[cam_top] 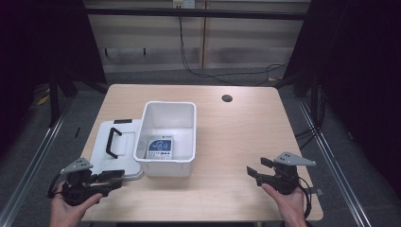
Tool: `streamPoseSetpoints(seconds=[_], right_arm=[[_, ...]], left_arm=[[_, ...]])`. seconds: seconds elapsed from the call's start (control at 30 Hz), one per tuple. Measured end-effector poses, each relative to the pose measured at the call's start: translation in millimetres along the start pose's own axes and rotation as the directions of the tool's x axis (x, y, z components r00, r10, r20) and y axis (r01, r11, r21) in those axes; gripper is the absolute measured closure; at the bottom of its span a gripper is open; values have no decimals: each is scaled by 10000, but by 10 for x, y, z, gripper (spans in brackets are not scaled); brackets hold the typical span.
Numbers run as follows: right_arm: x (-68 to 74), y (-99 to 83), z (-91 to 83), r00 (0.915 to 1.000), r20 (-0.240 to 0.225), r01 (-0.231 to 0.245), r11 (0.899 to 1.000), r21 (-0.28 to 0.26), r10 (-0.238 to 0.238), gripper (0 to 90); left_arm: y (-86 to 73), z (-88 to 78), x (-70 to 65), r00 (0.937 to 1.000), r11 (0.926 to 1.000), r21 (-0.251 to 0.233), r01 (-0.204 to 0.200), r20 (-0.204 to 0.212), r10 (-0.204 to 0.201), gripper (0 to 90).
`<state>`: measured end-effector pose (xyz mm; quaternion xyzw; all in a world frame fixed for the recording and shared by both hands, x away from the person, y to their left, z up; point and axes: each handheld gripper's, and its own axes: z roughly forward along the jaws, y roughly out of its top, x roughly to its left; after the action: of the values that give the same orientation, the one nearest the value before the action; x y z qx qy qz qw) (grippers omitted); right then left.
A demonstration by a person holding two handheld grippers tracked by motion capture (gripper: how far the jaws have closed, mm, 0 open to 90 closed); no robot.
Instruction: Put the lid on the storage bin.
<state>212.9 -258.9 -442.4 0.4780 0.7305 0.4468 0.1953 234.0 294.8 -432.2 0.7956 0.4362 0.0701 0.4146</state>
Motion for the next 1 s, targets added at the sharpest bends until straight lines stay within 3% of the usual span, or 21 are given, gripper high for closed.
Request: streamPoseSetpoints(seconds=[0.2, 0.37, 0.43, 0.5, 0.57, 0.67, 0.83, 0.9, 0.93, 1.0], right_arm=[[24, 12, -31, 9998, -156, -80, 9998, -193, 77, 378], [53, 28, -44, 9992, -292, -268, 9995, 162, 272, 394], [60, 25, -44, 9993, -254, -282, 9994, 199, 287, 390], [72, 13, -33, 9987, -337, -361, 9989, 286, 370, 376], [96, 7, -18, 9989, -430, -140, 9991, 401, 157, 372], [134, 4, 8, 9987, -509, 104, 9987, 498, -79, 354], [99, 4, -5, 9985, -517, -165, 9991, 381, 185, 350], [99, 4, -6, 9986, -484, -198, 9990, 395, 217, 351], [102, 3, -5, 9987, -458, -185, 9987, 473, 207, 351], [97, -1, 6, 9988, -433, -199, 9981, 581, 224, 350]], left_arm=[[31, -11, 15, 9984, 9996, 138, -237, -502, 243, 540], [117, -28, 37, 9967, 9978, 650, 86, -815, -33, 556], [133, -35, 43, 9974, 9977, 656, 178, -710, -131, 545], [196, -45, 61, 9969, 9954, 672, 688, -440, -660, 494], [221, -46, 80, 9971, 9954, 637, 717, -308, -698, 466], [317, -53, 99, 9928, 9937, 458, 1024, -676, -992, 444], [406, -51, 118, 9909, 9944, 363, 989, -952, -950, 440], [443, -55, 151, 9934, 9936, 181, 1113, -290, -1107, 471], [467, -62, 152, 9908, 9918, 112, 1274, -469, -1268, 484], [536, -66, 138, 9910, 9959, 195, 885, -1024, -860, 510]])
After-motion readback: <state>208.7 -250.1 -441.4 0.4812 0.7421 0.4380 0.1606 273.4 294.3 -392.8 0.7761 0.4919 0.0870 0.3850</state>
